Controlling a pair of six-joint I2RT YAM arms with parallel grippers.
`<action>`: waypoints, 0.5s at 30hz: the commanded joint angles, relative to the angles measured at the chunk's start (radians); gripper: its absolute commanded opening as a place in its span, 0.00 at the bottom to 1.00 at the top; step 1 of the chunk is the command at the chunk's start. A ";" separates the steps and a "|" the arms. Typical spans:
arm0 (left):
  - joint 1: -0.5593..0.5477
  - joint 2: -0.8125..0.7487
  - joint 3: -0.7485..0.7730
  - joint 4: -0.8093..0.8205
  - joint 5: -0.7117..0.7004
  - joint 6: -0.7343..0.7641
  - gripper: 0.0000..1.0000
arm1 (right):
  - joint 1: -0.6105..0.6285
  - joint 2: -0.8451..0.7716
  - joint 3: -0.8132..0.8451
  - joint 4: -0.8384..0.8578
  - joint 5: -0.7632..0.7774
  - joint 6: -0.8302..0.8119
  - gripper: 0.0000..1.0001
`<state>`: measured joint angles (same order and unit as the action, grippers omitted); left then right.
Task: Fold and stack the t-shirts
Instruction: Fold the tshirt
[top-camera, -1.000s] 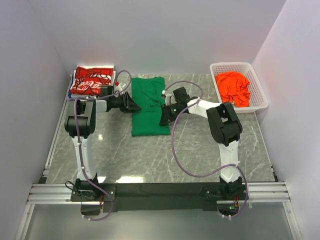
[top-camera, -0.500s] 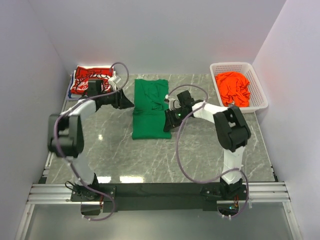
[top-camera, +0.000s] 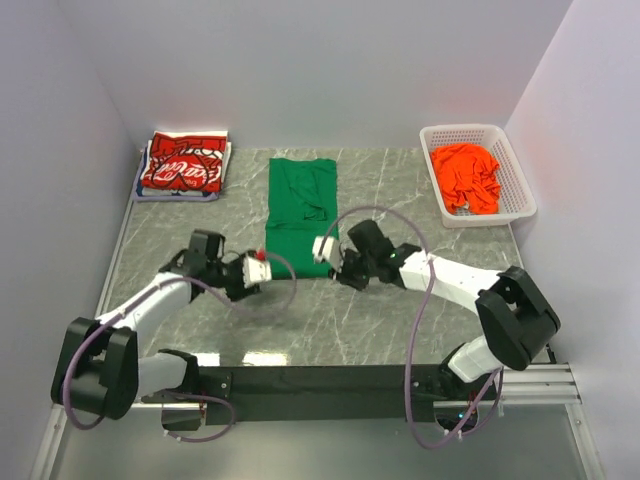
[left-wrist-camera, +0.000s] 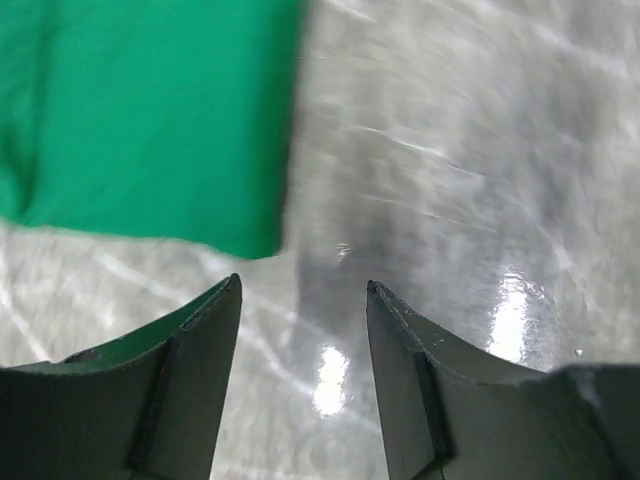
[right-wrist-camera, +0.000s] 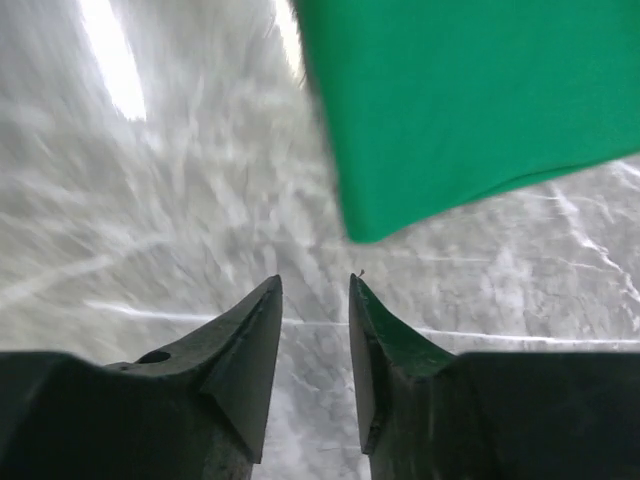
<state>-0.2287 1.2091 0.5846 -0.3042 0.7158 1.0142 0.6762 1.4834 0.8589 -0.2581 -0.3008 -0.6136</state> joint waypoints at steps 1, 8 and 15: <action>-0.064 -0.036 -0.058 0.203 -0.088 0.178 0.59 | 0.040 0.006 -0.055 0.190 0.146 -0.204 0.41; -0.144 0.070 -0.072 0.328 -0.142 0.167 0.57 | 0.092 0.093 -0.057 0.281 0.190 -0.255 0.44; -0.164 0.184 -0.042 0.363 -0.182 0.192 0.50 | 0.112 0.159 -0.035 0.278 0.216 -0.298 0.39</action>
<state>-0.3855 1.3643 0.5125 0.0120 0.5529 1.1706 0.7738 1.6253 0.7845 -0.0227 -0.1120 -0.8711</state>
